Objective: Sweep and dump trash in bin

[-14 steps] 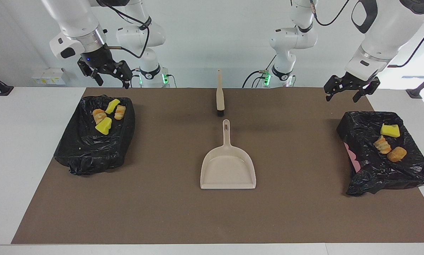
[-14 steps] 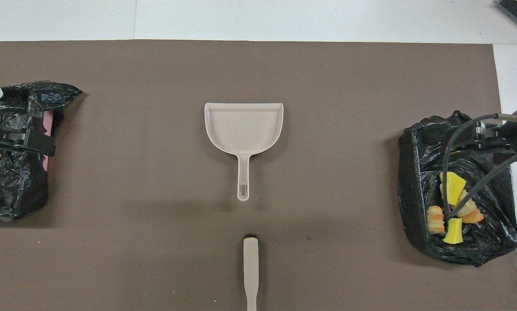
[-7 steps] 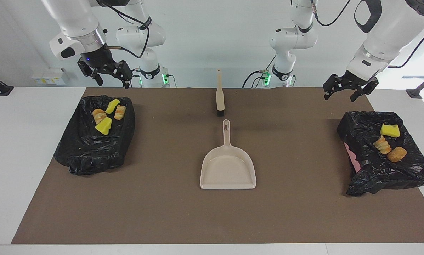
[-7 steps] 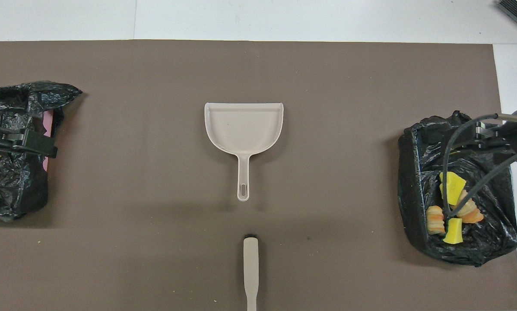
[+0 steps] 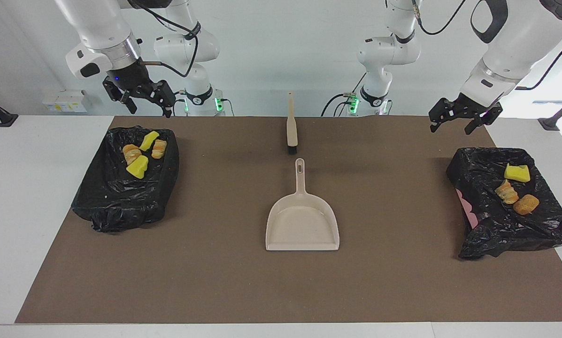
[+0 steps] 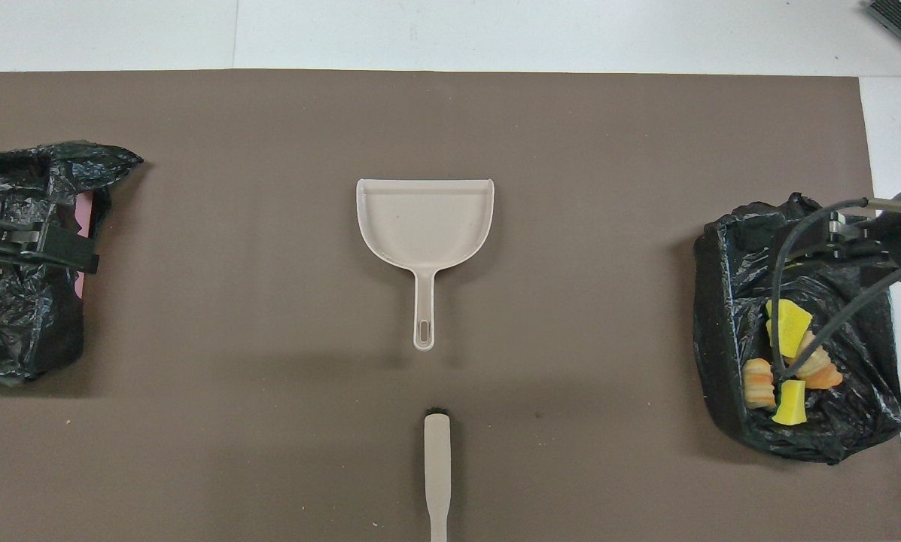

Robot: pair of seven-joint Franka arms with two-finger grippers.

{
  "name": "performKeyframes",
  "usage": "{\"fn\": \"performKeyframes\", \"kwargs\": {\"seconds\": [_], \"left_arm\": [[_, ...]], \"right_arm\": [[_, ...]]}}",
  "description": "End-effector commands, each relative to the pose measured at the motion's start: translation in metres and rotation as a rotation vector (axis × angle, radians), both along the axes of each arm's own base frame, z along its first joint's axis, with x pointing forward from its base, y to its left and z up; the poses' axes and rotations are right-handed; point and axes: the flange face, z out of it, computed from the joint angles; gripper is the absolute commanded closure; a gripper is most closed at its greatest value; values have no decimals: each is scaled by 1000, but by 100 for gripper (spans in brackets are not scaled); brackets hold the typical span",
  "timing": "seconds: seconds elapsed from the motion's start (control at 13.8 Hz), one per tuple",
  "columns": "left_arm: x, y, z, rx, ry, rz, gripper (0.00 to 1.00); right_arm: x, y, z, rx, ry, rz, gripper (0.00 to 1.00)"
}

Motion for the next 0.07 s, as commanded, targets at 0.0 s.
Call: {"fn": "performKeyframes", "kwargs": {"seconds": [0.0], "left_arm": [[2, 3, 5, -9, 13, -4, 0]], "right_arm": [[-6, -5, 0, -16, -1, 16, 0]]}}
